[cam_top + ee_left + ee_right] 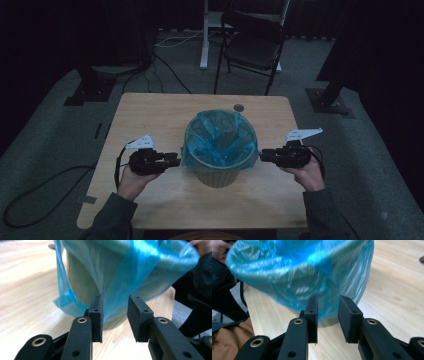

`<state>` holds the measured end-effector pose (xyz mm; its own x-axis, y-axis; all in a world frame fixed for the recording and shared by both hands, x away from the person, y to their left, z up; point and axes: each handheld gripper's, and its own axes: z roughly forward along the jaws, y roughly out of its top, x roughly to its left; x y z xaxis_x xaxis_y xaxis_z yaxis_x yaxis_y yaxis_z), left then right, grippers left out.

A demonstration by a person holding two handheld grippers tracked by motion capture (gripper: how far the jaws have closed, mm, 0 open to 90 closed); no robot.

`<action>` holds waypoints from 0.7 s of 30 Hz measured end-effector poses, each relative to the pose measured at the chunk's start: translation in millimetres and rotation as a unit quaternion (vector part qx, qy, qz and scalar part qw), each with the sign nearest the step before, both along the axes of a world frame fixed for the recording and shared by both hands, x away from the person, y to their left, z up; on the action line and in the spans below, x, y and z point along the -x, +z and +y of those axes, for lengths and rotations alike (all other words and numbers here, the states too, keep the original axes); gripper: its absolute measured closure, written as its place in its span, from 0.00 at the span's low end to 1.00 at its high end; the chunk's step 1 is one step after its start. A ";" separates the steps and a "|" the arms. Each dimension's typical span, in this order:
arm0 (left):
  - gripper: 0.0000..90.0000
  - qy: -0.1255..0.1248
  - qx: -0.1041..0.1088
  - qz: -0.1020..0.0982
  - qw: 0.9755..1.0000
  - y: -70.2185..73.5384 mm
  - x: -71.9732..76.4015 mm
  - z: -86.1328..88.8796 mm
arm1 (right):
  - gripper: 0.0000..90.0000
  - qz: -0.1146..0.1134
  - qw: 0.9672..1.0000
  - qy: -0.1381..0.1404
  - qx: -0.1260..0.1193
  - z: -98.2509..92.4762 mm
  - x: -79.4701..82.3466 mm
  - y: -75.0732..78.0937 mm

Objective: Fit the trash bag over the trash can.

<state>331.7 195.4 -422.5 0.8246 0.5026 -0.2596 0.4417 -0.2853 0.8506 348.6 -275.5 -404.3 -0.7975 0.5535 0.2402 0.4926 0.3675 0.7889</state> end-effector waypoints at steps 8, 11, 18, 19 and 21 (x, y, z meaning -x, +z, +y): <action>0.64 -0.017 0.004 -0.011 1.000 6.2 -8.1 -8.1 | 0.69 -0.015 1.000 0.007 0.011 11.7 -11.8 4.5; 0.62 -0.019 -0.004 -0.011 1.000 4.4 -12.3 -13.1 | 0.67 -0.021 1.000 0.012 0.015 14.5 -16.3 4.3; 0.75 -0.021 -0.024 -0.014 0.999 3.0 -14.1 -25.4 | 0.80 -0.030 0.999 0.024 0.016 17.6 -25.1 6.0; 0.79 -0.022 -0.026 -0.013 0.999 2.9 -14.1 -26.9 | 0.84 -0.031 0.999 0.027 0.014 18.1 -25.7 5.9; 0.87 -0.024 -0.031 -0.015 0.999 2.7 -13.9 -29.5 | 0.92 -0.029 0.999 0.034 0.012 19.0 -26.1 5.6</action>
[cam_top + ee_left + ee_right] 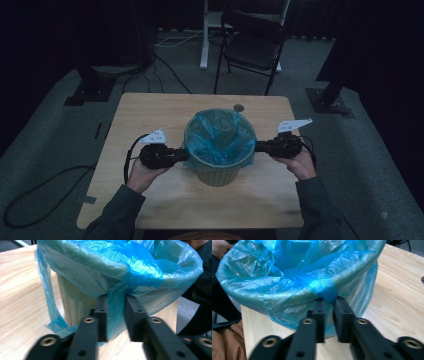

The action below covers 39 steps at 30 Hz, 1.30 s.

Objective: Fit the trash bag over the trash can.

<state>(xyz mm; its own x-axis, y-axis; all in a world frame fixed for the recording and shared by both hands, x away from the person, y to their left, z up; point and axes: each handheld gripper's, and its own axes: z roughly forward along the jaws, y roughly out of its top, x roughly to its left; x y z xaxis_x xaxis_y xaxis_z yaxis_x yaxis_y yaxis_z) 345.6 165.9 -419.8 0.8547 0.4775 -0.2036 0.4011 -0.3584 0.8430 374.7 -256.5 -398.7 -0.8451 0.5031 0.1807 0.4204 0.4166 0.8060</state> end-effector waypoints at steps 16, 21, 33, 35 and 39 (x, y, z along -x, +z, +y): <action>1.00 0.016 -0.025 0.015 0.999 -11.7 2.3 8.5 | 1.00 0.045 0.998 -0.008 0.040 -14.8 4.7 -17.7; 0.94 0.030 -0.010 0.000 1.000 -1.6 1.4 14.3 | 0.94 0.037 0.999 -0.026 0.027 -23.8 6.4 -12.1; 0.86 0.055 0.011 -0.016 0.998 15.1 -4.4 21.2 | 0.76 0.009 0.999 -0.046 -0.007 -24.6 5.0 7.5; 0.84 0.061 0.018 -0.024 0.998 22.4 -7.0 22.6 | 0.74 0.000 0.998 -0.057 -0.016 -23.4 2.2 12.7; 0.82 0.068 0.026 -0.033 0.997 32.1 -12.4 22.2 | 0.73 -0.007 0.997 -0.068 -0.027 -20.1 -1.8 20.0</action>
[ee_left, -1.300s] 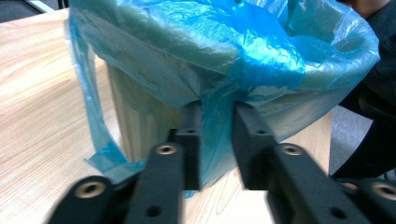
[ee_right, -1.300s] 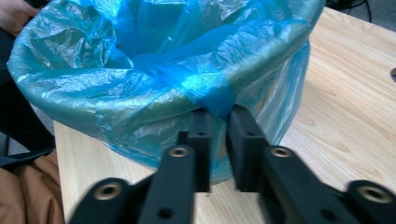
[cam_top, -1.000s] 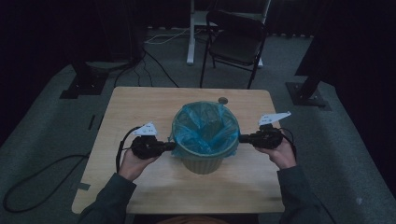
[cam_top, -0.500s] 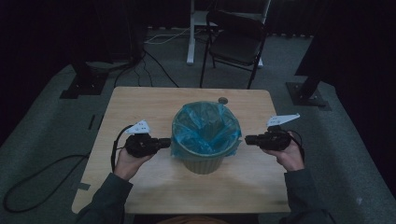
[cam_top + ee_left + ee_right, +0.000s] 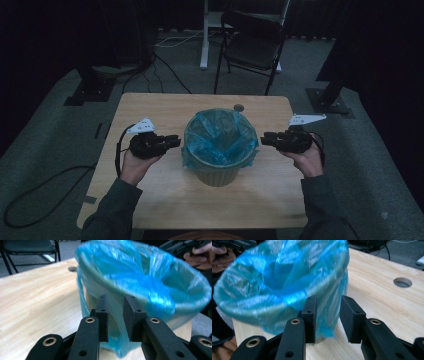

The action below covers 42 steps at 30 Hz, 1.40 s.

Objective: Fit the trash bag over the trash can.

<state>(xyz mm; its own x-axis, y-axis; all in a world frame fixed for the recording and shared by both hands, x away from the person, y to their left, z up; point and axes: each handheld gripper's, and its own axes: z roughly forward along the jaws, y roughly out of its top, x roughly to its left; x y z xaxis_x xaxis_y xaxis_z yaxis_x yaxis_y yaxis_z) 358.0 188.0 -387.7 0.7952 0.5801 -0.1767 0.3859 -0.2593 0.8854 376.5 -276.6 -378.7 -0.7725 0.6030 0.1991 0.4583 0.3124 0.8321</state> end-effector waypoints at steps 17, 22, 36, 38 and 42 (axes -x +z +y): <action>0.74 0.026 -0.005 0.005 1.000 8.9 -34.4 -20.7 | 0.71 -0.009 1.000 -0.025 -0.004 24.3 -27.5 10.7; 0.73 0.031 -0.006 0.010 0.999 8.5 -39.5 -23.9 | 0.71 -0.006 1.000 -0.028 0.003 30.1 -34.0 9.6; 0.93 0.027 0.008 0.019 0.999 10.6 -39.8 -23.3 | 0.85 0.013 1.000 -0.014 -0.008 32.2 -37.3 8.1; 0.97 0.031 0.005 0.017 0.999 10.9 -39.1 -22.6 | 0.86 0.012 1.000 -0.014 -0.007 32.2 -36.6 8.4; 1.00 0.036 0.002 0.021 0.999 5.8 -37.1 -17.4 | 0.98 0.019 1.000 -0.013 -0.019 24.5 -34.0 9.9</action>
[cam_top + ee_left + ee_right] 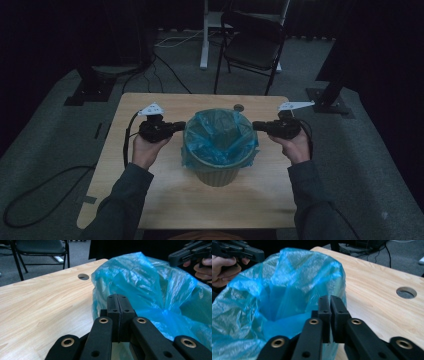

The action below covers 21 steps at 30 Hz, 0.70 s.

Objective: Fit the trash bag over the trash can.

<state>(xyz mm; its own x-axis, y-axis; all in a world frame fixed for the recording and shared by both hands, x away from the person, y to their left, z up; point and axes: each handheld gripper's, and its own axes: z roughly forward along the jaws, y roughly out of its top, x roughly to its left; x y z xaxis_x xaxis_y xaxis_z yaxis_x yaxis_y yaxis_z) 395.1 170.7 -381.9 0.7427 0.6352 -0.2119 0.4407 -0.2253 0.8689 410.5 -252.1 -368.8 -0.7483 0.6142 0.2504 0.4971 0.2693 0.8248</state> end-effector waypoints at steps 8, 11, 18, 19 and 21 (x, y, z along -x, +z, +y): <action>1.00 0.005 -0.002 0.010 1.000 -10.2 5.7 7.8 | 1.00 0.015 1.000 0.006 0.015 -9.7 10.4 -12.2; 1.00 0.004 -0.002 0.015 1.000 -13.6 7.7 9.1 | 1.00 0.022 1.000 0.012 0.017 -11.5 13.6 -15.0; 0.99 -0.009 -0.007 0.022 1.000 -20.4 12.2 5.4 | 1.00 0.029 0.999 0.028 0.026 -8.7 16.8 -17.8; 0.99 -0.009 -0.007 0.022 1.000 -20.4 12.2 5.4 | 1.00 0.029 0.999 0.028 0.026 -8.7 16.8 -17.8; 0.98 -0.009 -0.008 0.021 1.000 -21.1 13.6 5.3 | 0.98 0.028 0.999 0.032 0.032 -8.4 18.3 -17.5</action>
